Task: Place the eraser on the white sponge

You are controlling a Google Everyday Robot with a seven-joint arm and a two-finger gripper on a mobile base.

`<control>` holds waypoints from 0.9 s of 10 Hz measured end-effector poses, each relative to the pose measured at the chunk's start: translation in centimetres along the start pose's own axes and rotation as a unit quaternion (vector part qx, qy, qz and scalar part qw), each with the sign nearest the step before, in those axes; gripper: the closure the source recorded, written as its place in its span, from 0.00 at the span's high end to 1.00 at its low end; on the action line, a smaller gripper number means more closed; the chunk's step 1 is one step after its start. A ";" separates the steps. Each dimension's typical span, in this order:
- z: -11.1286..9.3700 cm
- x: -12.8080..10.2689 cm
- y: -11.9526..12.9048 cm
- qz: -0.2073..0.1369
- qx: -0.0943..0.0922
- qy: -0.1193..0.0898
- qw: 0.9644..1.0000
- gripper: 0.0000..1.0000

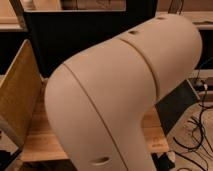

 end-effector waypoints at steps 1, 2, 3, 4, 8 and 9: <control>0.7 0.2 1.3 -0.006 -0.016 0.009 1.000 0.00; 1.7 0.9 2.3 -0.009 -0.033 0.021 0.999 0.00; 2.4 1.5 2.7 -0.009 -0.043 0.031 0.999 0.00; 3.3 1.8 3.0 -0.009 -0.050 0.039 0.998 0.00; 7.6 1.2 3.3 -0.011 -0.073 0.047 0.996 0.00; 8.4 0.8 3.5 -0.014 -0.080 0.046 0.996 0.01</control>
